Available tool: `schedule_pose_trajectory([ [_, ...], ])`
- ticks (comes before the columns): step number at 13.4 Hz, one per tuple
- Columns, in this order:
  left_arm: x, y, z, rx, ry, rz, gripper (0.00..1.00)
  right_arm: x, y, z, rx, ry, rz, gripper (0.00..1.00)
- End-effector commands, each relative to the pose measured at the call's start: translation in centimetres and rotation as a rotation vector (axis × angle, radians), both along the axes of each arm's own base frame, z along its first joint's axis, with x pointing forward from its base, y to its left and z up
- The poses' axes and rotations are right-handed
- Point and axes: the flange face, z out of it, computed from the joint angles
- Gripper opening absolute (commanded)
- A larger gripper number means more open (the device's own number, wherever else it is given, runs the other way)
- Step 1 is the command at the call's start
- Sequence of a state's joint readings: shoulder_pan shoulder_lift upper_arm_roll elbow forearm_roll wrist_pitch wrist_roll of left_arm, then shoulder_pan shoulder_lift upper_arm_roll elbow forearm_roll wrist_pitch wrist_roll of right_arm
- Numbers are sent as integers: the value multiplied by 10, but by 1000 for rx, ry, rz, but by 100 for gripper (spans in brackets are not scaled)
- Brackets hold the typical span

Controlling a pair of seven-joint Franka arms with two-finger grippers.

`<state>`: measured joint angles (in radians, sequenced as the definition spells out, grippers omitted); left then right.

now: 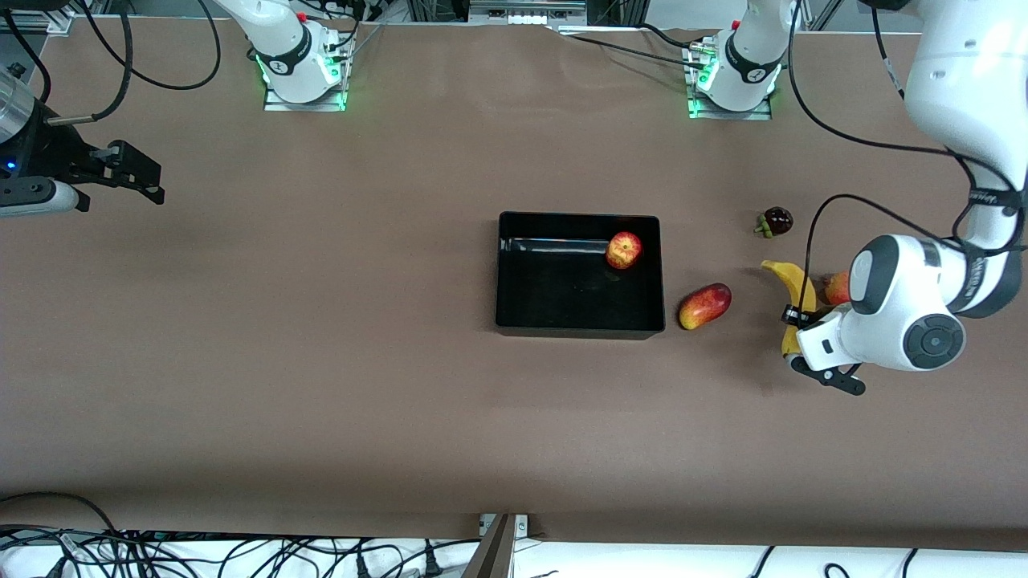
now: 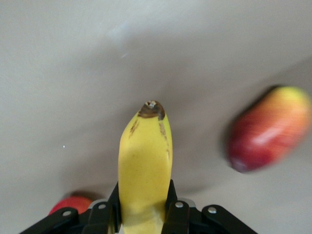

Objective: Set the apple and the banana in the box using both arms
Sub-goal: 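Carry the banana into the box and open the left gripper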

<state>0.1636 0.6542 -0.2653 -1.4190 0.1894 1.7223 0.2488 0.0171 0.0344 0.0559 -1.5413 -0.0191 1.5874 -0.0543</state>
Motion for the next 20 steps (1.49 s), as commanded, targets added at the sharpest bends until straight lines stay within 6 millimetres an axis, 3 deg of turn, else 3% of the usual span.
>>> schedule_pose_trajectory([
  [1, 5, -77, 38, -64, -1, -10, 0, 2, 2, 5, -9, -9, 11, 100],
  [3, -16, -187, 32, -116, 12, -45, 0, 2, 2, 5, -9, -9, 11, 100],
  [5, -37, -272, 18, -64, -30, 69, 0, 2, 2, 5, -9, -9, 11, 100],
  [7, -56, -329, 0, -72, -76, 58, 0, 2, 2, 5, -9, -9, 11, 100],
  [9, -69, -363, -26, -91, -100, 16, 0, 2, 2, 5, -9, -9, 11, 100],
  [11, -96, -396, -55, -63, -85, -54, 0, 2, 4, 5, -9, -9, 14, 100],
  [16, -101, -406, -107, -38, -129, -74, 0, 2, 4, 5, -9, -9, 14, 100],
  [17, -102, -408, -109, -37, -128, -73, 17, 2, 3, 5, -9, -9, 12, 100],
  [18, -103, -408, -109, -35, -124, -76, 99, 2, 4, 5, -9, -9, 14, 100],
  [20, -102, -410, -94, -42, -138, -72, 100, 2, 4, 5, -9, -9, 14, 100],
])
